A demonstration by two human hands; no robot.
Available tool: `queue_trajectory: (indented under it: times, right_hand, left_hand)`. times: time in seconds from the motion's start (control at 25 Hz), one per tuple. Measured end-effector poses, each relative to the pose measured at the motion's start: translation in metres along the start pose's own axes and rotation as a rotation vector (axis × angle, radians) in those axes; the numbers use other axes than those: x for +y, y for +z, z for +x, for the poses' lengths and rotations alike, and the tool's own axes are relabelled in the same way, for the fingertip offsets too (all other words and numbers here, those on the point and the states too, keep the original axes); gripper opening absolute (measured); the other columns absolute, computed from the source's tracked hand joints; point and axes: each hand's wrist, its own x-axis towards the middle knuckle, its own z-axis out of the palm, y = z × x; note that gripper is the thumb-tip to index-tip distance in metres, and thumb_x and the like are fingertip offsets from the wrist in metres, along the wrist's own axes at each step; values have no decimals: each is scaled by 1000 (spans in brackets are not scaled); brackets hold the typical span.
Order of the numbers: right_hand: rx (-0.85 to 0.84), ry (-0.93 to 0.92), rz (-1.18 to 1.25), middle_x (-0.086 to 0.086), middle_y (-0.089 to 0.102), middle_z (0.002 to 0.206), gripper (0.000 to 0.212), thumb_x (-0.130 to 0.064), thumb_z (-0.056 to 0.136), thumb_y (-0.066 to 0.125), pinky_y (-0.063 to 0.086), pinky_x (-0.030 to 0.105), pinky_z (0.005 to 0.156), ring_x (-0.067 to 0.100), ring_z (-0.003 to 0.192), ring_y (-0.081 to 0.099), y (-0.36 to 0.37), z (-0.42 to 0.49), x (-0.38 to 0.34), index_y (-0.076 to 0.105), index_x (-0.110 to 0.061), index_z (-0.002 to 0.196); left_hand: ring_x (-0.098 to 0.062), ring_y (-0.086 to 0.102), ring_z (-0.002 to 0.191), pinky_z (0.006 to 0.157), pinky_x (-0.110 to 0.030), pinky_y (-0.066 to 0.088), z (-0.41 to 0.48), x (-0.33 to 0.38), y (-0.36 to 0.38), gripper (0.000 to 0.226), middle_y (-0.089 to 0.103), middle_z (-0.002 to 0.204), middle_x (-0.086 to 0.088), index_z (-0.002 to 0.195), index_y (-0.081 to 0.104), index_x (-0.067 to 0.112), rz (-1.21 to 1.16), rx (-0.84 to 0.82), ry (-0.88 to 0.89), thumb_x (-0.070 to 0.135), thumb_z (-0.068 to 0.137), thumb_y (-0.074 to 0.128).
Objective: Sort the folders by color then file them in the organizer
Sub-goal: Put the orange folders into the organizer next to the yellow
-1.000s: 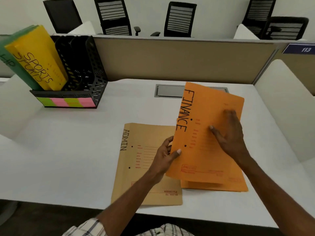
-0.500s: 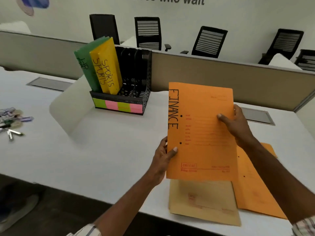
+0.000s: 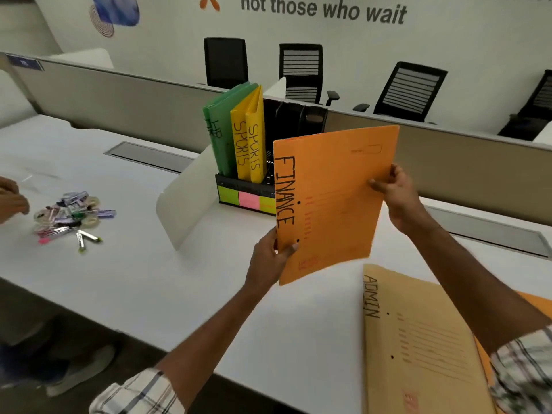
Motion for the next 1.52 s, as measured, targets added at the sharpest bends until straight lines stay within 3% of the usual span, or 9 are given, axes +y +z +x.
queue_trajectory:
  times: [0.16, 0.32, 0.52, 0.76, 0.96, 1.12, 1.28, 1.52]
  right_hand:
    - [-152, -76, 28, -4, 58, 134, 48, -21, 98, 62, 53, 48, 94, 16, 115, 62, 54, 51, -55, 43, -18, 142]
    - [-211, -120, 67, 0, 44, 149, 50, -45, 101, 51, 37, 63, 107, 22, 134, 44, 110, 85, -100, 39, -21, 143]
    - [-347, -139, 102, 2, 43, 149, 61, -61, 100, 38, 44, 66, 102, 22, 130, 49, 157, 104, -135, 28, -29, 151]
    - [-339, -208, -31, 1, 10, 168, 71, -55, 102, 40, 41, 67, 102, 34, 150, 21, 181, 128, -142, 3, -34, 159]
    - [-321, -171, -121, 4, 19, 164, 73, -39, 104, 44, 49, 59, 96, 20, 126, 47, 208, 139, -129, -6, -39, 158]
    - [-293, -196, -183, 5, 15, 166, 73, -45, 104, 43, 47, 57, 94, 27, 137, 38, 230, 143, -132, -8, -40, 157]
    - [-211, -189, -194, 4, 9, 167, 70, -37, 106, 40, 45, 61, 97, 33, 144, 30, 241, 147, -136, -6, -38, 158]
    - [-118, -210, -223, 5, 32, 158, 54, -28, 106, 32, 47, 59, 101, 28, 137, 38, 247, 155, -145, 18, -32, 159]
  left_hand:
    - [-24, 62, 120, 97, -42, 55, 48, 6, -14, 40, 64, 135, -6, 140, 55, 13, 147, 171, 60, 25, 103, 60]
    - [-21, 62, 116, 79, -14, 50, 85, 16, -22, 37, 63, 137, -7, 139, 56, 10, 235, 297, 208, 23, 104, 57]
    - [-29, 65, 116, 85, -41, 63, 129, 22, -32, 36, 62, 138, -11, 138, 55, 7, 312, 371, 288, 22, 106, 54]
    - [-31, 67, 112, 82, -29, 57, 192, 7, -42, 37, 64, 134, -16, 139, 55, 3, 375, 348, 303, 15, 104, 55]
    - [-31, 67, 113, 86, -39, 63, 230, -8, -49, 39, 62, 138, -17, 141, 52, 3, 331, 268, 347, 14, 104, 53]
    - [-29, 65, 117, 94, -37, 59, 263, -2, -56, 47, 63, 137, -16, 150, 46, 6, 270, 258, 341, 13, 104, 52]
    - [-27, 69, 104, 79, -31, 60, 272, -8, -58, 48, 68, 126, -15, 152, 44, 10, 286, 228, 352, 13, 104, 52]
    - [-12, 62, 69, 57, -16, 55, 289, -4, -63, 60, 67, 98, 0, 159, 31, 23, 296, 209, 408, 9, 104, 50]
